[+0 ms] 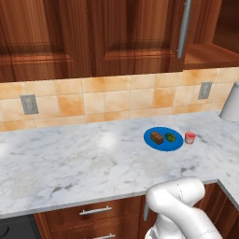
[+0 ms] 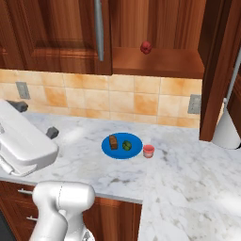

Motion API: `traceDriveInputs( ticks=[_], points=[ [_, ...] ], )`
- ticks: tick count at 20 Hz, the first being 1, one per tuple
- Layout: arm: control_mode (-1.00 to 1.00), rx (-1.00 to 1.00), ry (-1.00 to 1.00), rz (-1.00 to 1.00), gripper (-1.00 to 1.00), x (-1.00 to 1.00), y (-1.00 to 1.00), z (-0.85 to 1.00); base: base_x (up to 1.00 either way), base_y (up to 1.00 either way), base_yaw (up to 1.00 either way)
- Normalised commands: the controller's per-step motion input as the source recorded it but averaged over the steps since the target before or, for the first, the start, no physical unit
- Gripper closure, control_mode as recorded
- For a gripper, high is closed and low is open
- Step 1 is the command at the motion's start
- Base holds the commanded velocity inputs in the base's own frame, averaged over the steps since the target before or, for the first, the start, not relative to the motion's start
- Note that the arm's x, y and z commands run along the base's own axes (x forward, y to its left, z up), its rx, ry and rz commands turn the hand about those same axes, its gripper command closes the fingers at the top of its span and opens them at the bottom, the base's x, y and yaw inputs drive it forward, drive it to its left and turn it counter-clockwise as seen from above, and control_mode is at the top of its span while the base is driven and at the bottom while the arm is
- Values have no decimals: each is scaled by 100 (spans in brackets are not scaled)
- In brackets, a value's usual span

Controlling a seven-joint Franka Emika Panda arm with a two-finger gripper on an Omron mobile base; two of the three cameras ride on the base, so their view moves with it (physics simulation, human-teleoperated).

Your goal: Pick the avocado and bread from the counter and place them on the plate. Then pick the jam from the cabinet and place it next to the plate. Lastly close the cabinet door.

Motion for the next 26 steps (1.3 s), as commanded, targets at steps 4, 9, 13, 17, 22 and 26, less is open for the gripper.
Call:
traceDriveInputs(
  ticks=[4,9,13,17,22,26],
  points=[
    [-100,25,0,-6,-100,0,-19,0,0,0,0],
    [-100,25,0,-1,-100,-1,-41,0,0,0,0],
    [-100,20,-1,0,-100,-5,-42,0,0,0,0],
    [-100,15,-4,0,-100,-3,-43,0,0,0,0],
    [-100,14,-6,-6,-100,-6,-50,0,0,0,0],
    [-100,14,-6,-16,-100,0,-45,0,0,0,0]
  ],
)
